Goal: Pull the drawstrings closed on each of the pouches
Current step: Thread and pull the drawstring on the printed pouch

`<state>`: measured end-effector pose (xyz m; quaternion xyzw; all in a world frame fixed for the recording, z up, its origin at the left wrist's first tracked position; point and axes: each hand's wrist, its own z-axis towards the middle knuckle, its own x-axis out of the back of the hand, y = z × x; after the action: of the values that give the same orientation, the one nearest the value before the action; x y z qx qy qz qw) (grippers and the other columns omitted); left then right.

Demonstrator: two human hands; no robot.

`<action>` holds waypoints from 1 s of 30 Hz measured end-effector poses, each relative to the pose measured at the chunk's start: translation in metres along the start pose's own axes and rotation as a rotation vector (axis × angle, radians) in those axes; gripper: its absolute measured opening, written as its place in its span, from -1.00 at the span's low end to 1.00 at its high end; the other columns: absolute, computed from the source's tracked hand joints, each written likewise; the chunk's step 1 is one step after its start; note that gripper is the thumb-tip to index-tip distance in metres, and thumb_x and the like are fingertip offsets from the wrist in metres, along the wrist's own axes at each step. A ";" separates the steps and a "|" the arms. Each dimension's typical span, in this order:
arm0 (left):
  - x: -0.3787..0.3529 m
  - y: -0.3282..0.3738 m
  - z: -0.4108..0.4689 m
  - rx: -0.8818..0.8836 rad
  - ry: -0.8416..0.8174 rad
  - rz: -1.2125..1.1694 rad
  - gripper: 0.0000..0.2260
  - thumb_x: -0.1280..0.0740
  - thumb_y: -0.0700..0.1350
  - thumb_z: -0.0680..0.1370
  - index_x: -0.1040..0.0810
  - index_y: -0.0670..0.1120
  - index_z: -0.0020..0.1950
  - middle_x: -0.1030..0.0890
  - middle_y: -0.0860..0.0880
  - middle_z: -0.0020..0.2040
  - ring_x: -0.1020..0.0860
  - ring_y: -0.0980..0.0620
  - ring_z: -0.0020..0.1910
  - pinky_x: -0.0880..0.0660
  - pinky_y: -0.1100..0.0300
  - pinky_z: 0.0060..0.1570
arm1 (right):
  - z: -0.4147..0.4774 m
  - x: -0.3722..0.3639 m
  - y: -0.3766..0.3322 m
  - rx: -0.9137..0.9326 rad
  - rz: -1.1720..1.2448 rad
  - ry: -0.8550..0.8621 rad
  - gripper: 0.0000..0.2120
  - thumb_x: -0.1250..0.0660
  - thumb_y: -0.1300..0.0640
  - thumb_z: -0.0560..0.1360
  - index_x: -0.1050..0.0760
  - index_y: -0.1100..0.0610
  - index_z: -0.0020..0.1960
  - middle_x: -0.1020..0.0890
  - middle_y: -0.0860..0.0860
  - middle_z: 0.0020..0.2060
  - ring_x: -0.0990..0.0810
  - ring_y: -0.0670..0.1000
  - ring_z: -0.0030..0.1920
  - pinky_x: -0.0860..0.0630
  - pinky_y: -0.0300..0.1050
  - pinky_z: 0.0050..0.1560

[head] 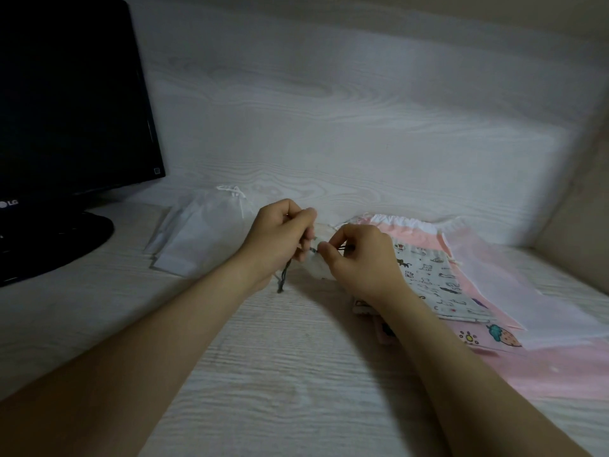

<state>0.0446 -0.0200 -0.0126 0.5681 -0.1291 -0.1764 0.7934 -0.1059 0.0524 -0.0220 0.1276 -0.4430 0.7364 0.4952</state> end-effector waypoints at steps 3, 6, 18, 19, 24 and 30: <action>-0.002 -0.005 0.002 -0.007 -0.035 0.152 -0.73 -0.32 -0.01 0.70 -0.45 -0.08 -0.15 -0.50 -0.01 -0.28 -0.41 0.13 -0.37 -0.39 0.20 -0.33 | -0.002 -0.001 -0.001 0.074 0.047 -0.012 -0.80 -0.49 0.08 0.52 -0.61 0.07 -0.26 -0.50 -0.12 -0.53 -0.49 -0.14 -0.46 -0.33 -0.38 -0.39; -0.003 -0.007 0.003 -0.014 -0.045 0.227 -0.71 -0.28 0.04 0.71 -0.45 -0.04 -0.16 -0.48 0.08 -0.31 -0.41 0.15 -0.36 -0.38 0.17 -0.25 | -0.003 -0.002 -0.002 0.142 0.034 -0.001 -0.83 -0.51 0.06 0.52 -0.64 0.06 -0.23 -0.51 -0.17 -0.52 -0.53 -0.17 -0.39 -0.32 -0.40 -0.35; 0.002 -0.009 0.006 0.038 -0.119 0.426 -0.75 -0.12 0.07 0.75 -0.49 -0.04 0.07 -0.54 0.02 -0.08 -0.47 0.05 -0.14 -0.45 0.07 -0.07 | 0.000 -0.005 0.006 0.168 0.008 -0.003 -0.95 -0.45 0.07 0.57 -0.69 0.01 -0.01 -0.46 -0.15 -0.53 -0.47 -0.11 -0.45 -0.41 -0.09 -0.38; 0.003 -0.009 0.005 0.025 -0.136 0.457 -0.77 -0.12 0.05 0.76 -0.48 -0.02 0.07 -0.54 0.03 -0.08 -0.47 0.07 -0.15 -0.43 0.09 -0.09 | 0.000 -0.005 0.006 0.147 0.019 0.000 -0.92 -0.43 0.10 0.58 -0.67 0.03 0.04 -0.46 -0.11 -0.54 -0.48 -0.09 -0.47 -0.46 -0.09 -0.36; 0.004 -0.011 0.003 -0.075 -0.197 0.559 -0.79 -0.11 -0.04 0.77 -0.45 0.04 -0.02 -0.53 0.02 -0.07 -0.44 0.08 -0.17 -0.37 0.16 -0.16 | 0.001 -0.004 0.005 0.122 0.106 -0.026 -0.87 -0.39 0.08 0.62 -0.67 0.02 0.13 -0.52 0.01 -0.53 -0.43 -0.08 -0.51 -0.36 -0.23 -0.38; 0.007 -0.010 0.002 -0.115 -0.253 0.575 -0.83 -0.18 -0.03 0.76 -0.53 0.00 0.07 -0.53 0.05 -0.15 -0.44 0.12 -0.24 -0.40 0.16 -0.20 | 0.003 -0.002 0.010 0.133 0.104 0.013 -0.93 -0.48 0.08 0.57 -0.69 0.06 0.02 -0.54 -0.03 -0.52 -0.48 -0.04 -0.49 -0.46 -0.08 -0.36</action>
<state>0.0486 -0.0273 -0.0212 0.4362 -0.3719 -0.0215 0.8192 -0.1135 0.0480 -0.0269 0.1324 -0.3959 0.7897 0.4496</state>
